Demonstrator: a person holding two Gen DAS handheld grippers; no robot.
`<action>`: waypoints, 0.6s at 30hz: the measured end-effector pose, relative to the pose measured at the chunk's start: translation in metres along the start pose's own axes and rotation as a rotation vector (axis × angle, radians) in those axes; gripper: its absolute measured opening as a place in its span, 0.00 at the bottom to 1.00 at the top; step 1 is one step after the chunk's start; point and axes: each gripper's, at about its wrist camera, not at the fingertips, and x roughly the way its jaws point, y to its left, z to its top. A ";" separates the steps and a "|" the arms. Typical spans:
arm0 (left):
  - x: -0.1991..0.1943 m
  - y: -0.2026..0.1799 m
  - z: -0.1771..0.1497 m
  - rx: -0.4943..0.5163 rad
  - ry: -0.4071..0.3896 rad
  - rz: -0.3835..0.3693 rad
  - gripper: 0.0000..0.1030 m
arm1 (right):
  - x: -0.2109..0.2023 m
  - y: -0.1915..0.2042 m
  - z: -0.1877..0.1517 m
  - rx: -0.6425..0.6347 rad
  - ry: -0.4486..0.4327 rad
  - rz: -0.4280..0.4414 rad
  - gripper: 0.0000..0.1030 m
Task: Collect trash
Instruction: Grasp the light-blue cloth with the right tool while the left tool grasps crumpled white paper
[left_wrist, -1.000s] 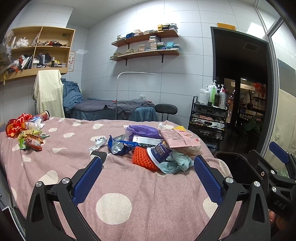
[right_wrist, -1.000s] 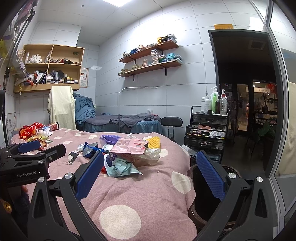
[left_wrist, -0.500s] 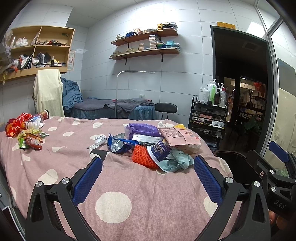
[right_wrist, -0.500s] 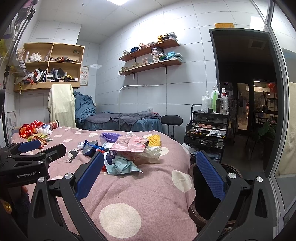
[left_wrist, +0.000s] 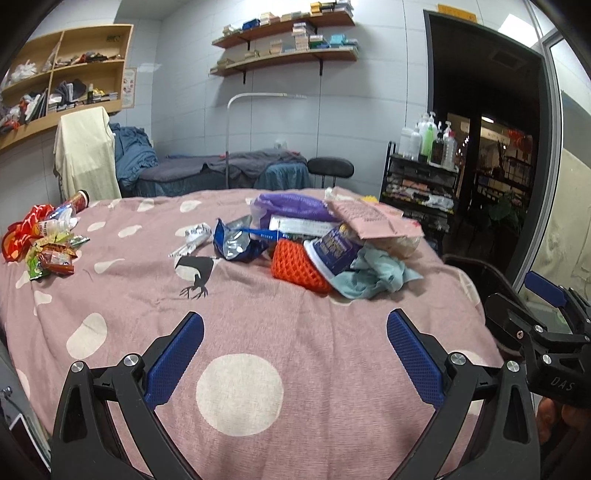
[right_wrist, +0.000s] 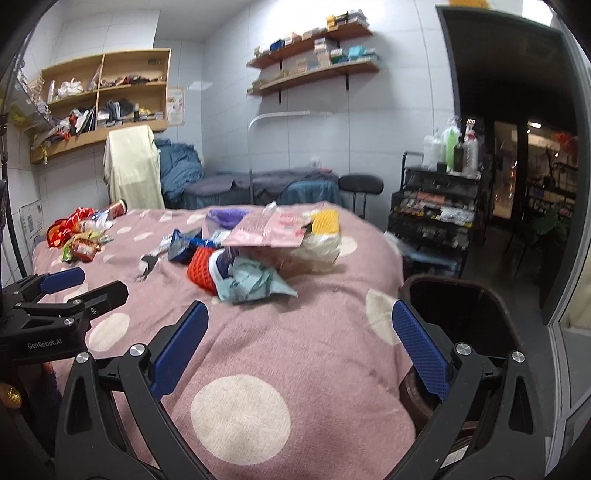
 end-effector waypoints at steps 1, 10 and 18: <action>0.004 0.001 0.002 0.010 0.016 0.003 0.95 | 0.007 0.001 0.002 -0.002 0.025 0.019 0.96; 0.037 0.022 0.011 0.013 0.177 -0.031 0.95 | 0.076 0.017 0.024 -0.020 0.215 0.133 0.90; 0.063 0.051 0.029 -0.015 0.251 -0.004 0.95 | 0.132 0.022 0.044 -0.027 0.330 0.172 0.71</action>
